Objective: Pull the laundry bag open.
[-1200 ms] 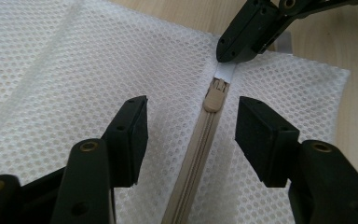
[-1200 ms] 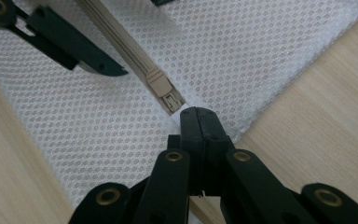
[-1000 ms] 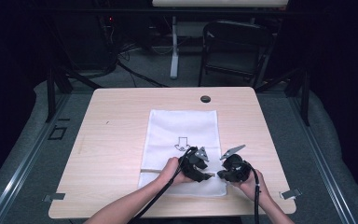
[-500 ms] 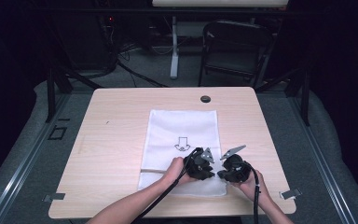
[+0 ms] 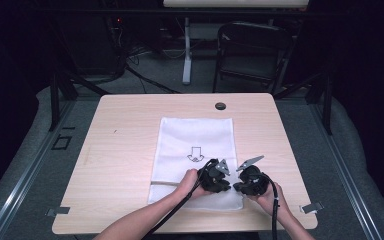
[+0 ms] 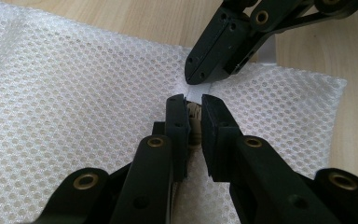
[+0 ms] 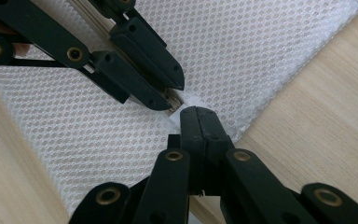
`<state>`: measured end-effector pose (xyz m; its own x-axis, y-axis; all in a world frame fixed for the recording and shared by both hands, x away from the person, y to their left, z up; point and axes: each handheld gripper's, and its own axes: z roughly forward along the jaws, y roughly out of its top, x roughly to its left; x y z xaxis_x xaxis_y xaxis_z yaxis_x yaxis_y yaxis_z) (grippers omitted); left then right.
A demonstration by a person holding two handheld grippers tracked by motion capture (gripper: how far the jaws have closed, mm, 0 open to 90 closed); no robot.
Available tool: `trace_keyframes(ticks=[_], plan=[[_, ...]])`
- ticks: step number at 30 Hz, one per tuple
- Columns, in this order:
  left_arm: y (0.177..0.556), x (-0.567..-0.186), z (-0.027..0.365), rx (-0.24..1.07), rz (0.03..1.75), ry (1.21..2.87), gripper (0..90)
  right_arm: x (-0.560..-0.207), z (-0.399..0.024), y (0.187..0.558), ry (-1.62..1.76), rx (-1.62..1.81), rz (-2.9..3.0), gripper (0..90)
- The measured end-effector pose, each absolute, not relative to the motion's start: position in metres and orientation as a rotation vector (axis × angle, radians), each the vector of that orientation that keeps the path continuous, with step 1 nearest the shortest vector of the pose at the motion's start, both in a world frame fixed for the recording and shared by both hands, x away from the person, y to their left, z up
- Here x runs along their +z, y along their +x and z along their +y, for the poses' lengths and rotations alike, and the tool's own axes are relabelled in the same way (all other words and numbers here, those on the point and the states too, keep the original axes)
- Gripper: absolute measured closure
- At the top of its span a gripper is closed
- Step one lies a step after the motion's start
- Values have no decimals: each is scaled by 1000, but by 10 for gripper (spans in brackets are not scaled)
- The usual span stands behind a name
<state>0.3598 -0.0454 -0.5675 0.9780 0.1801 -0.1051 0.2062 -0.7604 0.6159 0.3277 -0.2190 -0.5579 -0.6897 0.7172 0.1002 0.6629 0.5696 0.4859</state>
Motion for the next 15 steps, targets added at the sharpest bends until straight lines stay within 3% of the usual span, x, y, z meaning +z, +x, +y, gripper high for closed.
trace_keyframes(ticks=[15], plan=[[358,-565,-42,-22,267,2459,820,-557,-218,328,1184,739,2689,900]])
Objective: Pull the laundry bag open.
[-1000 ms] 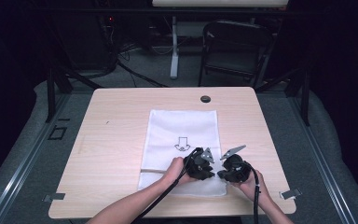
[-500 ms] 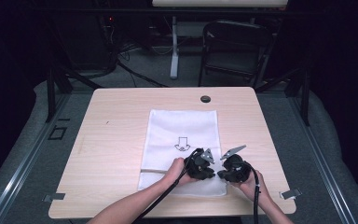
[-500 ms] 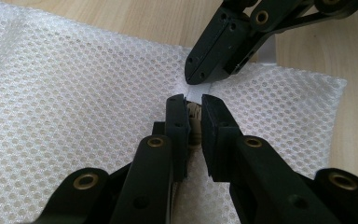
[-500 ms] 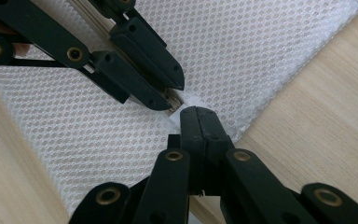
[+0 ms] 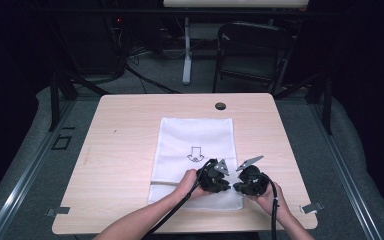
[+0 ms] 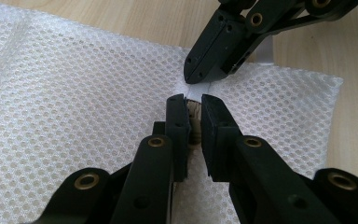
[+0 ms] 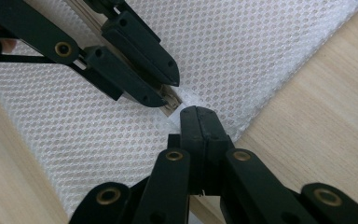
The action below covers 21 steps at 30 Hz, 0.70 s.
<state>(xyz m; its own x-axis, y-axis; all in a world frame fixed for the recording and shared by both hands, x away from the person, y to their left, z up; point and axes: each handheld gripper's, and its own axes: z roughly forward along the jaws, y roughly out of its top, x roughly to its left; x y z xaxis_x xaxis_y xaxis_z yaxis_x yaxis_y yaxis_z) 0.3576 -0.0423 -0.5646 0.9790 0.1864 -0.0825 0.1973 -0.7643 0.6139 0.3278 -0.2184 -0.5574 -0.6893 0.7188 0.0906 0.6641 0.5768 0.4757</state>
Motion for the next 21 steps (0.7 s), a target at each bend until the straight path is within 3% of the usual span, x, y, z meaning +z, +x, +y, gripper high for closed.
trace_keyframes(ticks=[21], plan=[[358,-563,-30,-30,259,2431,821,-557,-217,327,1192,736,2684,900]])
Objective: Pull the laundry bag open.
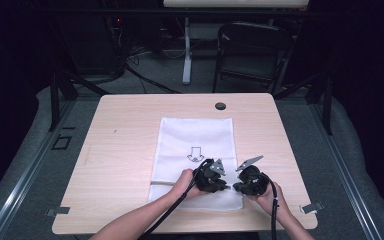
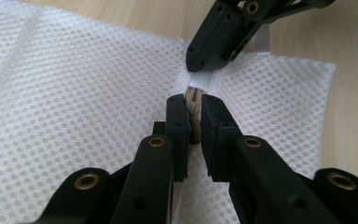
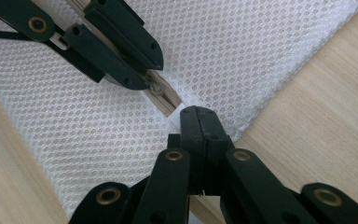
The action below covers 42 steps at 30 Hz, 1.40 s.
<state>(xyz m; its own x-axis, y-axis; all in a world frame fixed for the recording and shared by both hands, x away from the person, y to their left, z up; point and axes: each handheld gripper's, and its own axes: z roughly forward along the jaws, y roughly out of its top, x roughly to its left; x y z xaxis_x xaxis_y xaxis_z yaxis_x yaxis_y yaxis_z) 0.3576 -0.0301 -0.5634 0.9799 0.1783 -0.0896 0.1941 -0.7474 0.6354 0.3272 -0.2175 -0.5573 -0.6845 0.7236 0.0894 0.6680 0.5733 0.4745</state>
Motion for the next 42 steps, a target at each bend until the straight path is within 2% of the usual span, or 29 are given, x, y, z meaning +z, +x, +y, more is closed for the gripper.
trace_keyframes(ticks=[13,42], plan=[[357,-566,-25,-94,308,2417,820,-557,-215,327,1181,725,2684,900],[357,-562,-8,-64,313,2436,820,-557,-216,328,1178,711,2693,900]])
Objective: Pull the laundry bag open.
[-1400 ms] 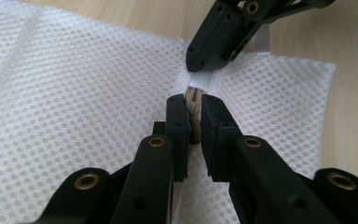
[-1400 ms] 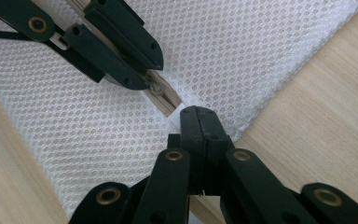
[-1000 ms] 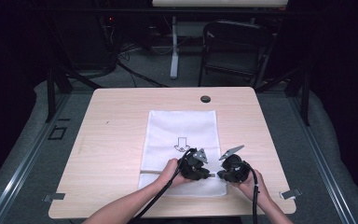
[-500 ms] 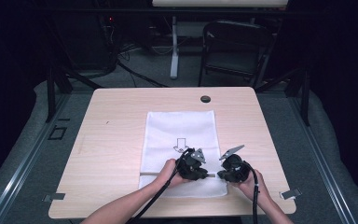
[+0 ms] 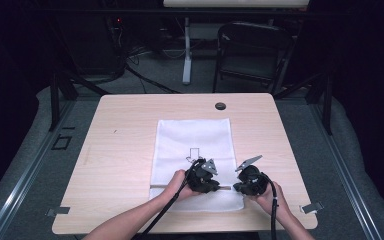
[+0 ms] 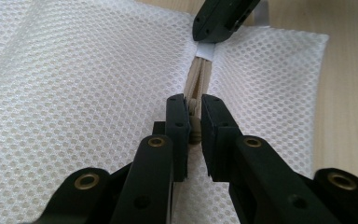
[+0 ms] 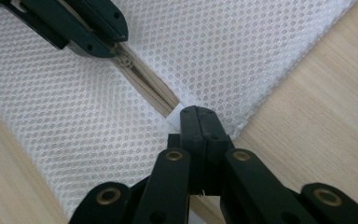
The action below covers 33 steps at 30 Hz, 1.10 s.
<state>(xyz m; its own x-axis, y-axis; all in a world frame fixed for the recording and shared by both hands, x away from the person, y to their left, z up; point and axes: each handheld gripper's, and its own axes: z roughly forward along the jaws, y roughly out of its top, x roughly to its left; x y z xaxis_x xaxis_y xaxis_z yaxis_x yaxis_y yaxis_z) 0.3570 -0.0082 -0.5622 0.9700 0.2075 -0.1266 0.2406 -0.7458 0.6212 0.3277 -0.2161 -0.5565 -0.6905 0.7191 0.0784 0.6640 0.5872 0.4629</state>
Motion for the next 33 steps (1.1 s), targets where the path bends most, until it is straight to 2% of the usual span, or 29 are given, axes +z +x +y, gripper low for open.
trace_keyframes(ticks=[33], plan=[[357,-559,15,-73,330,2434,820,-557,-216,328,1193,722,2692,900]])
